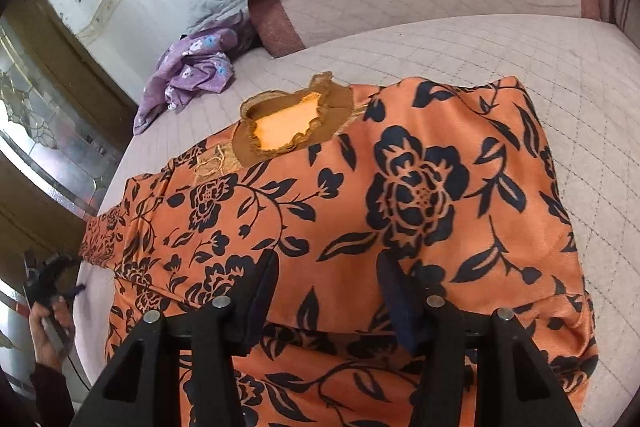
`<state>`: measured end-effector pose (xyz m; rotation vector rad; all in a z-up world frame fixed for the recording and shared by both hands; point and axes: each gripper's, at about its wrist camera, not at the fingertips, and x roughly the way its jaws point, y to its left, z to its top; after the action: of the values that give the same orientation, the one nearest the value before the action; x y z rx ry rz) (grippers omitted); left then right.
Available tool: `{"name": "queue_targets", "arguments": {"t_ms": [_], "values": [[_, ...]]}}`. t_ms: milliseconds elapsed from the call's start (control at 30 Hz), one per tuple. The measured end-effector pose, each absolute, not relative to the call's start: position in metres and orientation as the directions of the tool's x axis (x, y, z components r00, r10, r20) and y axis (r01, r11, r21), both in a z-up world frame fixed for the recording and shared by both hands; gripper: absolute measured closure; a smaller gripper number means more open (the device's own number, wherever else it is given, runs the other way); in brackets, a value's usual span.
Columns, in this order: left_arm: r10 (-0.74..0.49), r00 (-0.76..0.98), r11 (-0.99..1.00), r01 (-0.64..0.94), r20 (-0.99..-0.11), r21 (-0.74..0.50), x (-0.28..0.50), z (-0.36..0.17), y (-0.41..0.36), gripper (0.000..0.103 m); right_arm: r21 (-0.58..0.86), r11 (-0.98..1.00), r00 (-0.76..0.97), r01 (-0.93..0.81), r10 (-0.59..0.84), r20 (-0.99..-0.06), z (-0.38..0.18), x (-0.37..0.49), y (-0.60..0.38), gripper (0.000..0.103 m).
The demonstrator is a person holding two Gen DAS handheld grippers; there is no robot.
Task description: Fold small clothes
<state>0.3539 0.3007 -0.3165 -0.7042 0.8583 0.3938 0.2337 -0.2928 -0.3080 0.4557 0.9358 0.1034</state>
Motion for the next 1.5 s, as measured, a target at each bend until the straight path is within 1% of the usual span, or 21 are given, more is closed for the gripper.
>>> {"name": "queue_targets", "arguments": {"t_ms": [67, 167, 200, 233, 267, 300, 333, 367, 500, 633, 700, 833, 1000, 1067, 1167, 1233, 1300, 1367, 1400, 1433, 1500], "values": [[0.007, 0.620, 0.709, -0.557, -0.784, -0.434, 0.368, -0.322, 0.307, 0.032, 0.406, 0.908, 0.596, 0.100, 0.272, -0.756, -0.309, 0.233, -0.290, 0.048], [0.059, 0.631, 0.732, -0.554, -0.774, -0.396, 0.385, -0.324, 0.309, 0.034, 0.390, 0.915, 0.593, 0.100, 0.260, -0.762, -0.312, 0.234, -0.290, 0.048], [0.068, 0.635, 0.747, -0.544, -0.770, -0.383, 0.392, -0.325, 0.309, 0.038, 0.391, 0.914, 0.593, 0.103, 0.260, -0.762, -0.313, 0.234, -0.292, 0.048], [0.075, 0.634, 0.754, -0.541, -0.770, -0.372, 0.398, -0.327, 0.309, 0.052, 0.393, 0.914, 0.593, 0.104, 0.260, -0.762, -0.313, 0.234, -0.293, 0.048], [0.092, 0.628, 0.759, -0.547, -0.773, -0.354, 0.404, -0.329, 0.310, 0.058, 0.394, 0.913, 0.595, 0.108, 0.258, -0.761, -0.313, 0.235, -0.295, 0.048], [0.102, 0.628, 0.762, -0.548, -0.771, -0.346, 0.408, -0.331, 0.310, 0.073, 0.395, 0.912, 0.597, 0.112, 0.256, -0.761, -0.312, 0.234, -0.296, 0.048], [0.107, 0.631, 0.764, -0.546, -0.768, -0.343, 0.411, -0.332, 0.310, 0.092, 0.397, 0.911, 0.600, 0.116, 0.254, -0.758, -0.312, 0.235, -0.297, 0.048], [0.114, 0.626, 0.763, -0.552, -0.772, -0.335, 0.414, -0.334, 0.309, 0.095, 0.398, 0.910, 0.602, 0.117, 0.253, -0.757, -0.311, 0.235, -0.297, 0.048], [0.163, 0.639, 0.804, -0.528, -0.751, -0.275, 0.418, -0.317, 0.289, 0.097, 0.401, 0.906, 0.621, 0.133, 0.239, -0.747, -0.306, 0.233, -0.305, 0.048], [0.170, 0.721, 0.922, -0.358, -0.672, -0.150, 0.414, -0.268, 0.216, 0.097, 0.444, 0.879, 0.658, 0.175, 0.231, -0.716, -0.295, 0.229, -0.322, 0.048], [0.106, 0.765, 0.968, -0.226, -0.635, -0.110, 0.405, -0.245, 0.163, 0.097, 0.468, 0.861, 0.678, 0.200, 0.223, -0.700, -0.289, 0.225, -0.333, 0.048], [-0.043, 0.787, 0.999, 0.032, -0.616, -0.030, 0.377, -0.225, 0.054, 0.097, 0.533, 0.806, 0.718, 0.257, 0.210, -0.664, -0.278, 0.214, -0.361, 0.048], [-0.213, 0.711, 0.932, 0.354, -0.670, 0.079, 0.326, -0.243, -0.087, 0.097, 0.592, 0.742, 0.751, 0.315, 0.187, -0.634, -0.271, 0.198, -0.392, 0.048], [-0.251, 0.633, 0.881, 0.463, -0.733, 0.098, 0.305, -0.267, -0.132, 0.096, 0.604, 0.726, 0.757, 0.329, 0.180, -0.628, -0.269, 0.191, -0.403, 0.048], [-0.203, 0.484, 0.835, 0.540, -0.851, 0.108, 0.291, -0.309, -0.170, 0.093, 0.631, 0.698, 0.749, 0.338, 0.206, -0.630, -0.271, 0.188, -0.415, 0.048], [-0.158, 0.452, 0.831, 0.541, -0.878, 0.129, 0.283, -0.319, -0.170, 0.081, 0.647, 0.684, 0.742, 0.337, 0.230, -0.630, -0.273, 0.188, -0.418, 0.045], [-0.172, 0.464, 0.845, 0.523, -0.869, 0.112, 0.277, -0.306, -0.152, 0.079, 0.655, 0.680, 0.738, 0.330, 0.246, -0.628, -0.273, 0.189, -0.415, 0.038], [-0.199, 0.511, 0.874, 0.478, -0.836, 0.084, 0.272, -0.282, -0.126, 0.060, 0.640, 0.706, 0.725, 0.305, 0.264, -0.636, -0.273, 0.194, -0.402, 0.036], [-0.218, 0.550, 0.891, 0.449, -0.806, 0.066, 0.271, -0.268, -0.110, 0.040, 0.626, 0.723, 0.719, 0.293, 0.265, -0.642, -0.272, 0.194, -0.395, 0.036], [-0.228, 0.602, 0.911, 0.409, -0.765, 0.050, 0.271, -0.253, -0.092, 0.028, 0.604, 0.750, 0.713, 0.269, 0.266, -0.648, -0.271, 0.197, -0.385, 0.036], [-0.178, 0.696, 0.953, 0.299, -0.695, 0.055, 0.277, -0.229, -0.056, 0.027, 0.586, 0.784, 0.704, 0.207, 0.297, -0.646, -0.269, 0.201, -0.365, 0.036]]}}
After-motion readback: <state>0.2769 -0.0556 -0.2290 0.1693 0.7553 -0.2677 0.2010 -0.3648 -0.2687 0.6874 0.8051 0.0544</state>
